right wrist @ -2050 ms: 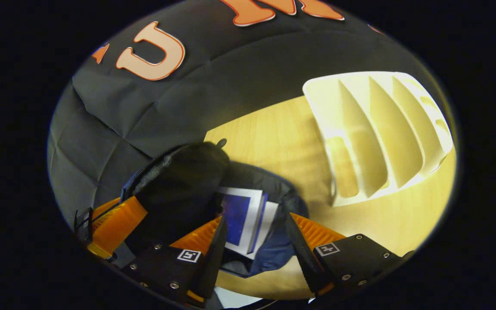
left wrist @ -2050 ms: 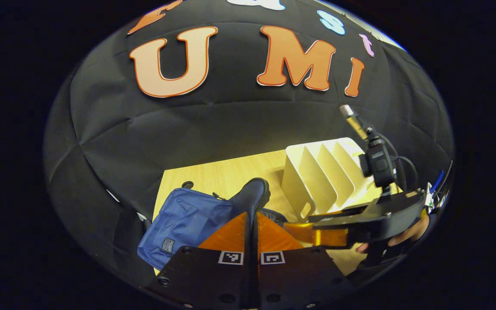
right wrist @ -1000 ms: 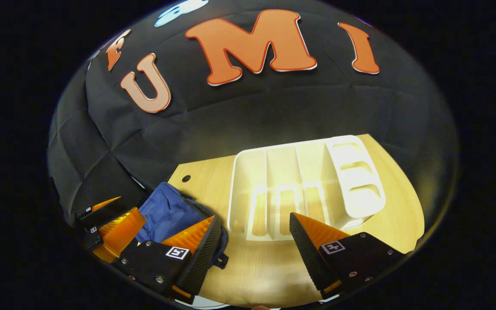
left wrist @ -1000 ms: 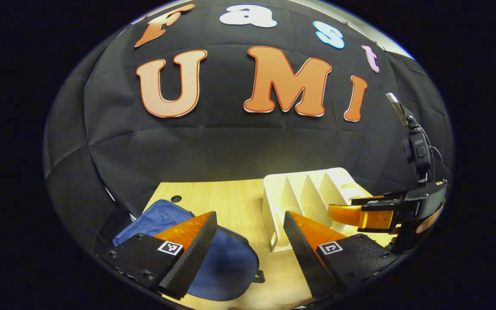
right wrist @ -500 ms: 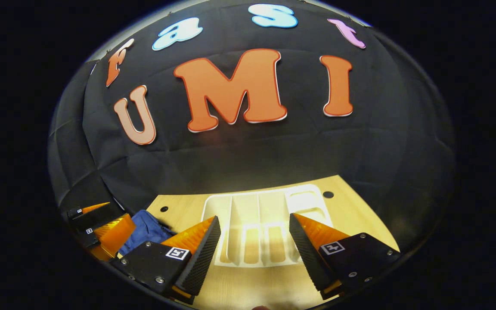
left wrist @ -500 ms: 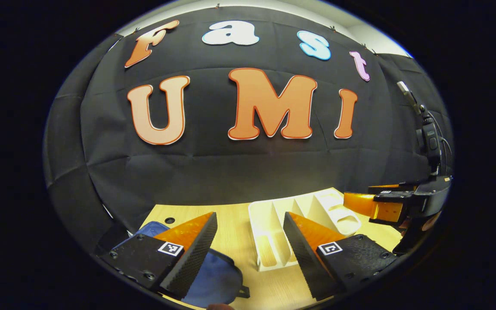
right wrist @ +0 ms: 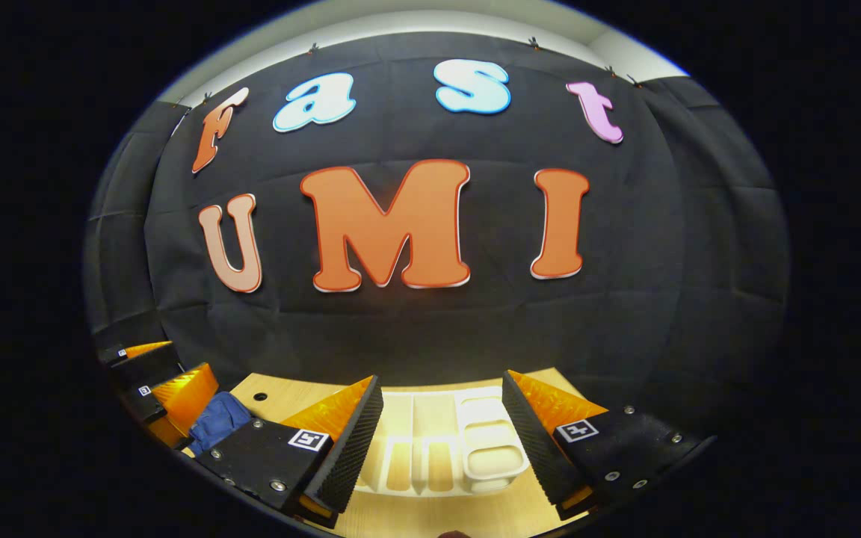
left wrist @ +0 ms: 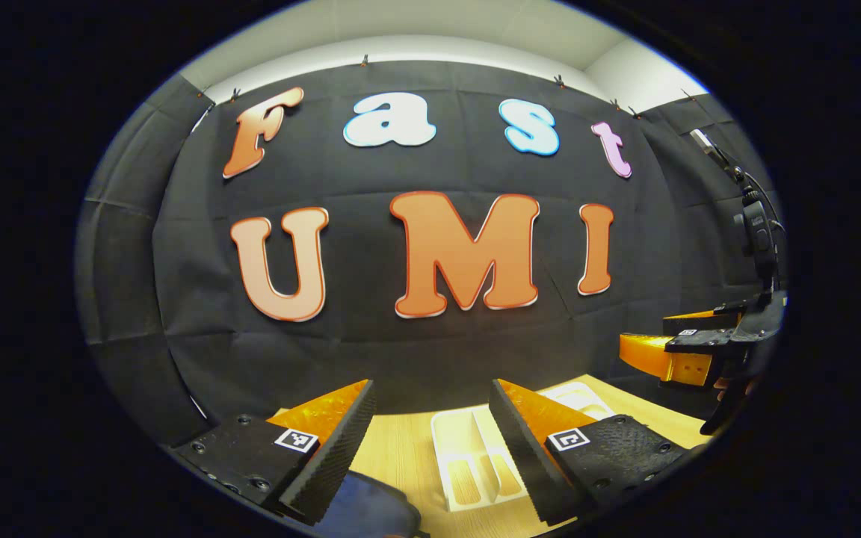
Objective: Open the schoolbag, grab two books from the bookshelf and put them into the schoolbag.
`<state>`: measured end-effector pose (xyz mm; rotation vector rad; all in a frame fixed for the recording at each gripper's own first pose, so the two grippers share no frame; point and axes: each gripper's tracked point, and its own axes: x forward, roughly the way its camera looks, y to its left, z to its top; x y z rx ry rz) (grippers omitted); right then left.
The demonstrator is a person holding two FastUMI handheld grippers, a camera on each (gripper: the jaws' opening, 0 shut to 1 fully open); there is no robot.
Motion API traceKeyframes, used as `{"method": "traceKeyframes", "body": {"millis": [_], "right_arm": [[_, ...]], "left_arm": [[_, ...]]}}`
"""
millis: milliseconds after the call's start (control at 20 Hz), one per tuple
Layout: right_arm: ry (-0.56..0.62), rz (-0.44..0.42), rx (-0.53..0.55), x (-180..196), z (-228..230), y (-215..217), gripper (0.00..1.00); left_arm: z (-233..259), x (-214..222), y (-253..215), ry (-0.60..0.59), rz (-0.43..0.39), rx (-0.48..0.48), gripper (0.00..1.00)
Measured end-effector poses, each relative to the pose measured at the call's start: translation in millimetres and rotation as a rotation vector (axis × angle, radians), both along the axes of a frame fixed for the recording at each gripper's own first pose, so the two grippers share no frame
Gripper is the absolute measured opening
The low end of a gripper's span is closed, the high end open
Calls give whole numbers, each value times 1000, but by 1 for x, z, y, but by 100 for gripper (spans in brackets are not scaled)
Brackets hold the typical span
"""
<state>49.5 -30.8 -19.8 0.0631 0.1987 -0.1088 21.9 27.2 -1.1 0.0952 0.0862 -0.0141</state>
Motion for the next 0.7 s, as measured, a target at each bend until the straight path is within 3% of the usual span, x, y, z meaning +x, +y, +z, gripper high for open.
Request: {"method": "traceKeyframes", "body": {"millis": [450, 600, 700], "right_arm": [[-205, 12, -27, -22, 45, 3, 94], [-260, 18, -36, -25, 50, 5, 94], [-261, 24, -52, -27, 47, 6, 92]], "left_arm": [[40, -5, -1, -177, 59, -4, 97], [45, -6, -2, -211, 64, -5, 92], [53, -8, -3, -238, 67, 3, 97]]}}
